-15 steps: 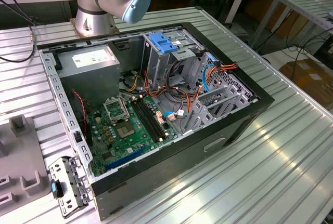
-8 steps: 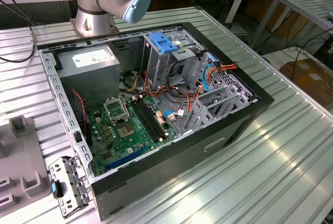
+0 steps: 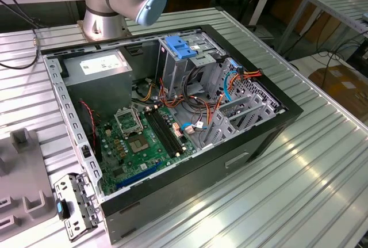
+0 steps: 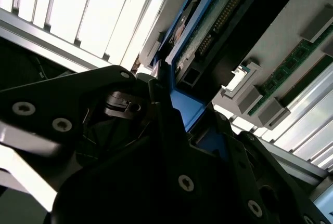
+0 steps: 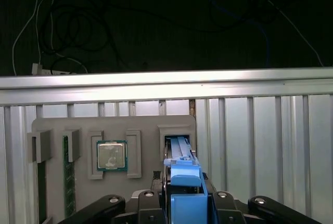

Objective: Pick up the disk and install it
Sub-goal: 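Pick up the disk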

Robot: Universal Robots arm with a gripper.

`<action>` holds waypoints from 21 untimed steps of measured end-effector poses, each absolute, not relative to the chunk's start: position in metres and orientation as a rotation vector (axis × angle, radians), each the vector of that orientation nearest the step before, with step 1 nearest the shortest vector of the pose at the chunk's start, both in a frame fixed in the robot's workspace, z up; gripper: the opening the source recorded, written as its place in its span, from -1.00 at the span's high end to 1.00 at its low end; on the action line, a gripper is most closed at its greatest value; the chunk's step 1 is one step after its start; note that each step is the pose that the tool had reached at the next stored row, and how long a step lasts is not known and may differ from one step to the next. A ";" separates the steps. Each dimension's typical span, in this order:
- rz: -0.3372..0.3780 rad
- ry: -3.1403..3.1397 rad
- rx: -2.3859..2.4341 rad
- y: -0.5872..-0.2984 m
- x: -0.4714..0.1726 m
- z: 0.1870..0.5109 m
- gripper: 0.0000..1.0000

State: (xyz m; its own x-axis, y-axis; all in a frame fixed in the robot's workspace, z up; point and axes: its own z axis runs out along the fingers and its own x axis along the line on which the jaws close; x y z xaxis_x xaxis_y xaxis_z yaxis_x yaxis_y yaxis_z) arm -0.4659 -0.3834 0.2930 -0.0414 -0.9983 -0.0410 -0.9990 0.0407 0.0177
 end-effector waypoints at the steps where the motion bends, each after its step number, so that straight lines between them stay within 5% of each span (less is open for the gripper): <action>1: 0.064 2.254 -2.163 -0.383 -0.466 0.293 0.25; 21: 0.059 2.256 -2.165 -0.377 -0.466 0.293 0.25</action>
State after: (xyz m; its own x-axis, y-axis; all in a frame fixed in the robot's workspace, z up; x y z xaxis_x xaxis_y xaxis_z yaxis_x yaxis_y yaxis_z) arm -0.4659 -0.3772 0.2929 -0.0412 -0.9985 -0.0362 -0.9990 0.0406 0.0174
